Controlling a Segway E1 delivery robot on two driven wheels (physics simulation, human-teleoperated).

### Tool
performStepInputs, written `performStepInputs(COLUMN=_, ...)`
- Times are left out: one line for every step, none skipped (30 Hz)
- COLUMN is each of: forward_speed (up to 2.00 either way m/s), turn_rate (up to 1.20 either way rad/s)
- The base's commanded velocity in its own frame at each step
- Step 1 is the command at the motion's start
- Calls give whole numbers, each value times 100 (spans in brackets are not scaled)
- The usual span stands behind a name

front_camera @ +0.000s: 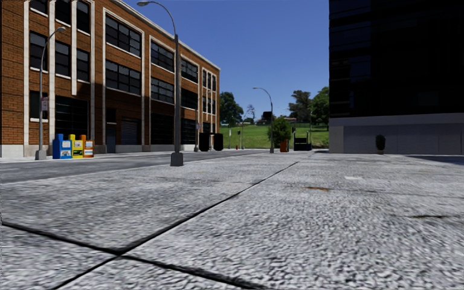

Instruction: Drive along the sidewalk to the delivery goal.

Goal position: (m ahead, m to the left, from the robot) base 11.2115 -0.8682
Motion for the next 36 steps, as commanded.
performStepInputs(forward_speed=199, turn_rate=-17)
performStepInputs(forward_speed=199, turn_rate=-17)
performStepInputs(forward_speed=199, turn_rate=-17)
performStepInputs(forward_speed=199, turn_rate=-105)
performStepInputs(forward_speed=199, turn_rate=-105)
performStepInputs(forward_speed=199, turn_rate=-110)
performStepInputs(forward_speed=199, turn_rate=-112)
performStepInputs(forward_speed=199, turn_rate=-112)
performStepInputs(forward_speed=199, turn_rate=-112)
performStepInputs(forward_speed=199, turn_rate=-103)
performStepInputs(forward_speed=199, turn_rate=-103)
performStepInputs(forward_speed=199, turn_rate=-58)
performStepInputs(forward_speed=199, turn_rate=-36)
performStepInputs(forward_speed=199, turn_rate=-19)
performStepInputs(forward_speed=199, turn_rate=-13)
performStepInputs(forward_speed=199, turn_rate=-11)
performStepInputs(forward_speed=199, turn_rate=-10)
performStepInputs(forward_speed=199, turn_rate=-10)
performStepInputs(forward_speed=199, turn_rate=-9)
performStepInputs(forward_speed=199, turn_rate=-9)
performStepInputs(forward_speed=199, turn_rate=-8)
performStepInputs(forward_speed=199, turn_rate=-8)
performStepInputs(forward_speed=199, turn_rate=-8)
performStepInputs(forward_speed=199, turn_rate=-8)
performStepInputs(forward_speed=199, turn_rate=-2)
performStepInputs(forward_speed=199, turn_rate=0)
performStepInputs(forward_speed=199, turn_rate=0)
performStepInputs(forward_speed=199, turn_rate=0)
performStepInputs(forward_speed=199, turn_rate=0)
performStepInputs(forward_speed=199, turn_rate=0)
performStepInputs(forward_speed=199, turn_rate=0)
performStepInputs(forward_speed=199, turn_rate=0)
performStepInputs(forward_speed=199, turn_rate=0)
performStepInputs(forward_speed=199, turn_rate=0)
performStepInputs(forward_speed=199, turn_rate=0)
performStepInputs(forward_speed=199, turn_rate=0)
